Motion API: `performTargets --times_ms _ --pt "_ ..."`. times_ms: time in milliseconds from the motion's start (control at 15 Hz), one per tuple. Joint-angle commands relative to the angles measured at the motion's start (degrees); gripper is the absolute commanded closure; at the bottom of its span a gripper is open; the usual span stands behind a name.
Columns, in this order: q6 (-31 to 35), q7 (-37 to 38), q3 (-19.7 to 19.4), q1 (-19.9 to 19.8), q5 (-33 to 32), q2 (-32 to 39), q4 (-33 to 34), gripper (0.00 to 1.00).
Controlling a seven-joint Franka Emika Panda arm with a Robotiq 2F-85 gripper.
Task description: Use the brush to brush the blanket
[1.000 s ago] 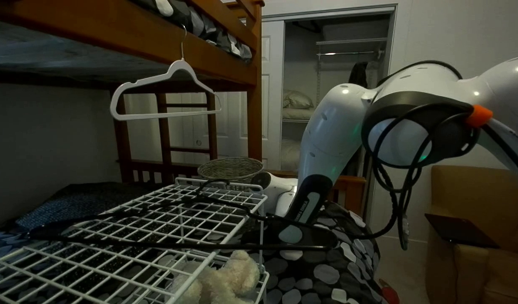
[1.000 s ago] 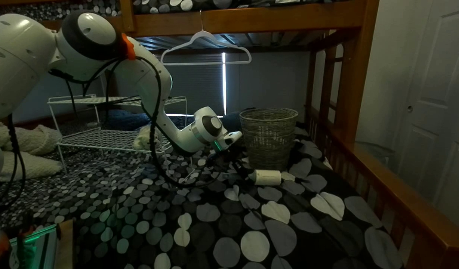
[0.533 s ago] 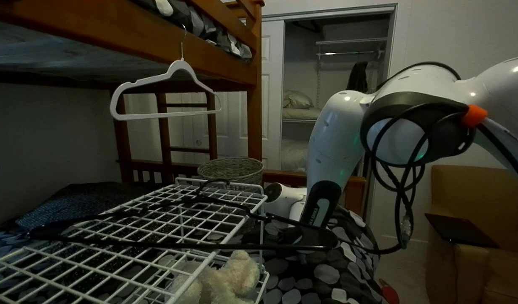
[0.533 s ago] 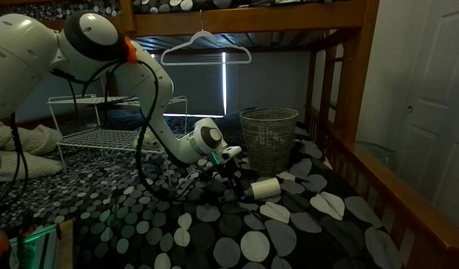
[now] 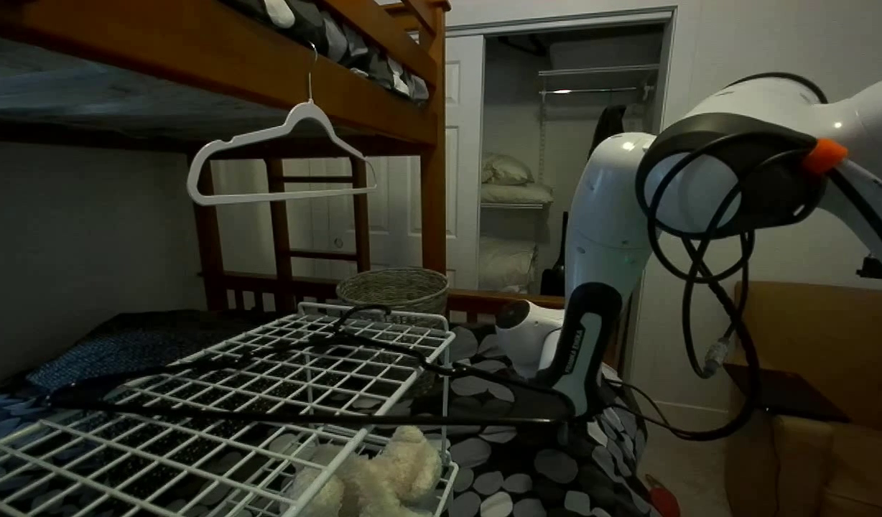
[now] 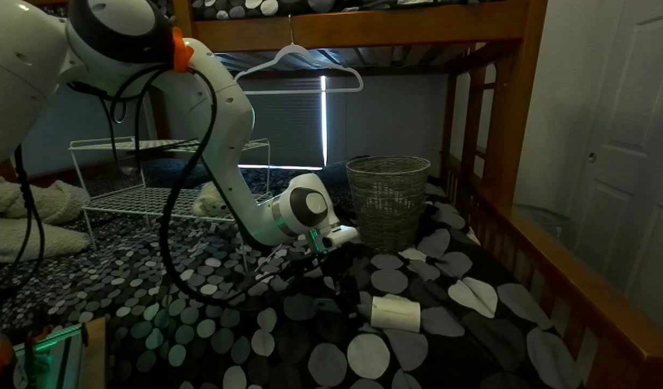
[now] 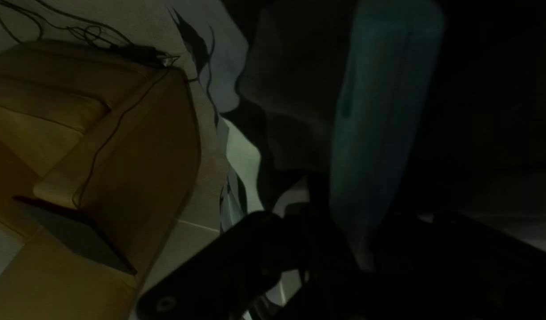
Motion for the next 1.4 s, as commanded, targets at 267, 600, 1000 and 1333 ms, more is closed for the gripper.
performTargets --times_ms 267,600,1000,1333 --pt "3.07 7.33 -4.92 2.36 -5.98 -6.25 -6.12 0.95" --pt "-1.25 16.3 -10.78 11.29 -18.66 -11.28 -5.9 0.95" --pt "-11.01 21.68 2.42 8.64 -33.65 -17.29 -2.46 0.95" --pt "-18.31 17.03 22.73 -0.45 -37.74 -16.23 2.51 0.95"
